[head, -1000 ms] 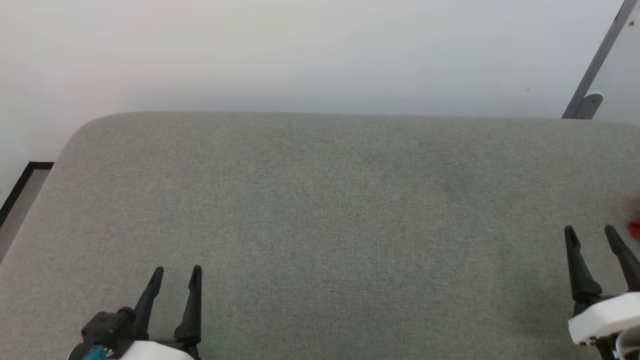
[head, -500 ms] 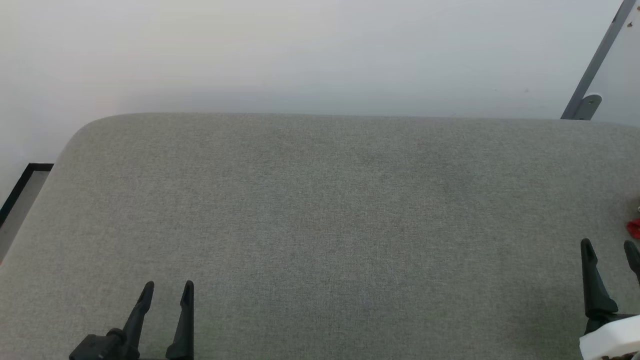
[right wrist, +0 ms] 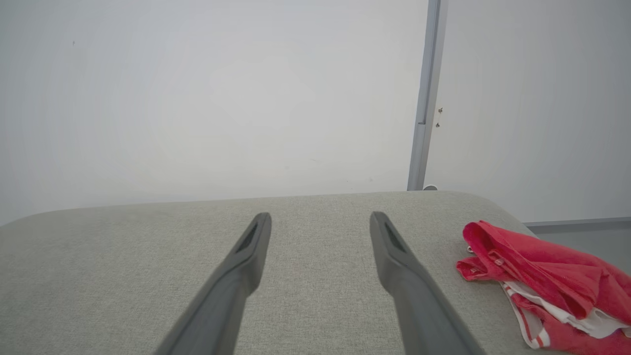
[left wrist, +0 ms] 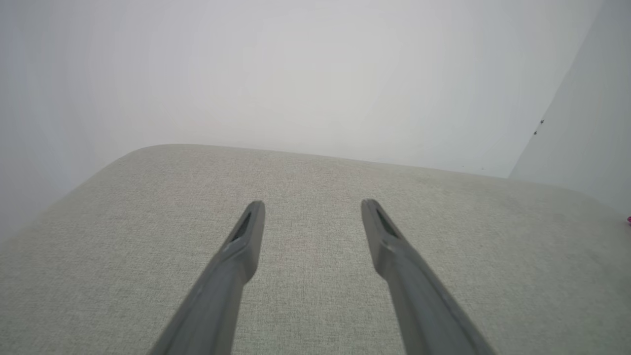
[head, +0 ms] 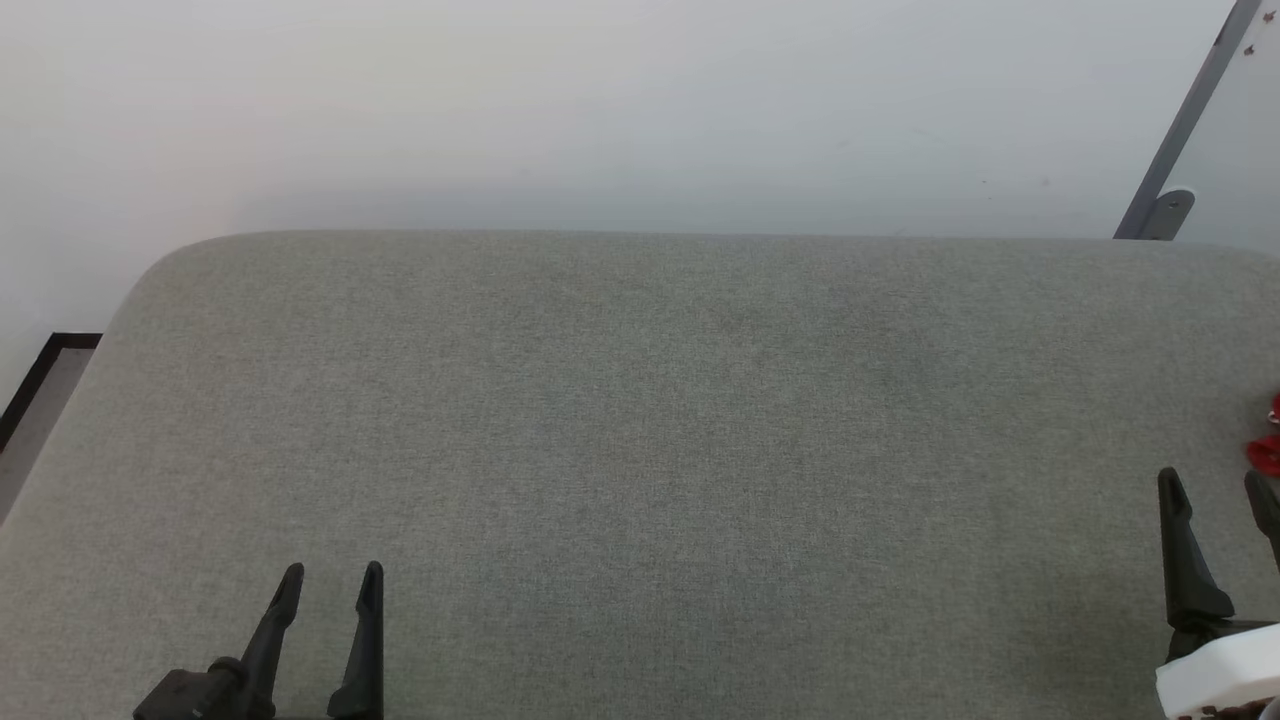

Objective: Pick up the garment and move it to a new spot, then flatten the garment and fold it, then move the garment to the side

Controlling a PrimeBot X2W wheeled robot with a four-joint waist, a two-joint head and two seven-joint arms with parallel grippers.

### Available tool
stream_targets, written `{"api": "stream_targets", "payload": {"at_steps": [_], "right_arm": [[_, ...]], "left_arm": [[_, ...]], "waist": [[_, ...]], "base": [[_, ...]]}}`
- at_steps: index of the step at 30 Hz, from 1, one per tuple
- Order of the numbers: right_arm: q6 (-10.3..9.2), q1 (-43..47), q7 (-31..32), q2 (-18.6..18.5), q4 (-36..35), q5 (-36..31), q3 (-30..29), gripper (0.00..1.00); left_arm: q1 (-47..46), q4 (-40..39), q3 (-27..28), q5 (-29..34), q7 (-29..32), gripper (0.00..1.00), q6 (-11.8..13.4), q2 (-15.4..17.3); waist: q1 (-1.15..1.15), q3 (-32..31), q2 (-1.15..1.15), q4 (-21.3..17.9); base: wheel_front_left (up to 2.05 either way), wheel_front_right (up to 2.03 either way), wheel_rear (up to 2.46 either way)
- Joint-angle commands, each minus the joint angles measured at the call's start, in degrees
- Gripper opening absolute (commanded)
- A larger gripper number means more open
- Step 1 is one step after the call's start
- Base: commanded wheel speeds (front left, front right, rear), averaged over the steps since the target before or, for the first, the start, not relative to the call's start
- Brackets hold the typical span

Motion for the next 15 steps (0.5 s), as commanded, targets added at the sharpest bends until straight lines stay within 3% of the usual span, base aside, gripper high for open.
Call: {"api": "stream_targets", "payload": {"at_steps": [1, 15], "right_arm": [[-0.02, 0.61, 0.13, 0.15, -0.34, 0.20, -0.05, 1.00], [-0.02, -0.44, -0.26, -0.19, -0.02, 0.98, 0.97, 1.00]], "left_arm": [[-0.02, -0.02, 0.28, -0.18, -0.27, 1.00, 0.04, 0.08], [-0.42, 0.35, 0.72, -0.02, -0.27, 1.00, 0.04, -0.03]], "waist": [[0.00, 0.04, 0.00, 0.05], [0.00, 0.42, 0.00, -0.30]], "base": [[0.00, 0.00, 0.00], [0.00, 0.00, 0.00]]}}
